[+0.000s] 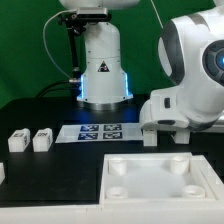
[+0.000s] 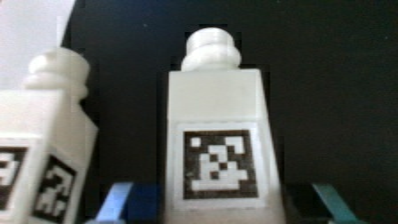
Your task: Assemble one leg
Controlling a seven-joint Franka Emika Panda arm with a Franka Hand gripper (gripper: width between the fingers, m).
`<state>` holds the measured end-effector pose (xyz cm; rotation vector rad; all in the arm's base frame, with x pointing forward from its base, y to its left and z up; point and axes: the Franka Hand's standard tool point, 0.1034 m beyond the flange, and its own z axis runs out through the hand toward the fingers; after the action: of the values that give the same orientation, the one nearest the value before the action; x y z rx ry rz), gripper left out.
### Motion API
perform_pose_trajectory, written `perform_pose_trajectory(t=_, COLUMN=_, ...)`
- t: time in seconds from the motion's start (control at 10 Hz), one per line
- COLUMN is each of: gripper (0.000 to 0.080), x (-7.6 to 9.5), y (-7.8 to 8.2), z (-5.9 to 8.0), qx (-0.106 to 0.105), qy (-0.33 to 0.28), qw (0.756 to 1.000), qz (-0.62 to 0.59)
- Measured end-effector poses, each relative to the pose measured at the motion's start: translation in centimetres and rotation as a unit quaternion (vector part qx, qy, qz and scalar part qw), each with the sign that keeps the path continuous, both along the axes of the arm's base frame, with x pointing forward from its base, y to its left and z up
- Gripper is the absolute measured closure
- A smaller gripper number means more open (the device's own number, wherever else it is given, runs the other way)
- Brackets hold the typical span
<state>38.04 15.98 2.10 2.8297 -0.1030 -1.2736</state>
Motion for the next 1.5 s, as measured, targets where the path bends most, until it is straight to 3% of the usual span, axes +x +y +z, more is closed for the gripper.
perform_pose_trajectory(t=0.1, gripper=0.0508, x=0.4, y=-0.3, z=1.1, qx=0.000, qy=0.001, qw=1.000, qz=-0.001)
perform_pose_trajectory(t=0.2, gripper=0.0508, x=1.5, y=-0.7, z=3.3, qx=0.003, qy=-0.002, qw=1.000, qz=0.003)
perform_pose_trajectory(t=0.3, gripper=0.0508, x=2.6, y=-1.5, z=6.2, qx=0.011, qy=0.010, qw=1.000, qz=0.010)
perform_pose_trajectory(t=0.4, gripper=0.0508, x=4.2, y=-1.4, z=6.8, qx=0.013, qy=-0.039, qw=0.999, qz=0.008)
perform_pose_trajectory(t=0.5, gripper=0.0508, x=4.6, y=-1.0, z=6.6, qx=0.018, qy=-0.106, qw=0.994, qz=0.008)
perform_pose_trajectory(t=0.7, gripper=0.0508, x=4.5, y=-1.2, z=7.0, qx=0.025, qy=-0.180, qw=0.983, qz=0.016)
perform_pose_trajectory(t=0.8, gripper=0.0507, x=6.7, y=-1.9, z=8.3, qx=0.037, qy=-0.229, qw=0.972, qz=0.025)
perform_pose_trajectory(t=0.9, gripper=0.0507, x=8.3, y=-2.6, z=10.6, qx=0.039, qy=-0.268, qw=0.962, qz=0.026)
perform_pose_trajectory(t=1.1, gripper=0.0507, x=11.9, y=-2.8, z=14.1, qx=0.048, qy=-0.358, qw=0.932, qz=0.028)
perform_pose_trajectory(t=1.2, gripper=0.0507, x=12.4, y=-2.8, z=14.7, qx=0.051, qy=-0.412, qw=0.909, qz=0.030)
perform_pose_trajectory(t=1.3, gripper=0.0507, x=11.7, y=-2.7, z=14.1, qx=0.053, qy=-0.442, qw=0.895, qz=0.028)
perform_pose_trajectory(t=1.5, gripper=0.0507, x=12.5, y=-2.1, z=14.2, qx=0.063, qy=-0.545, qw=0.836, qz=0.009)
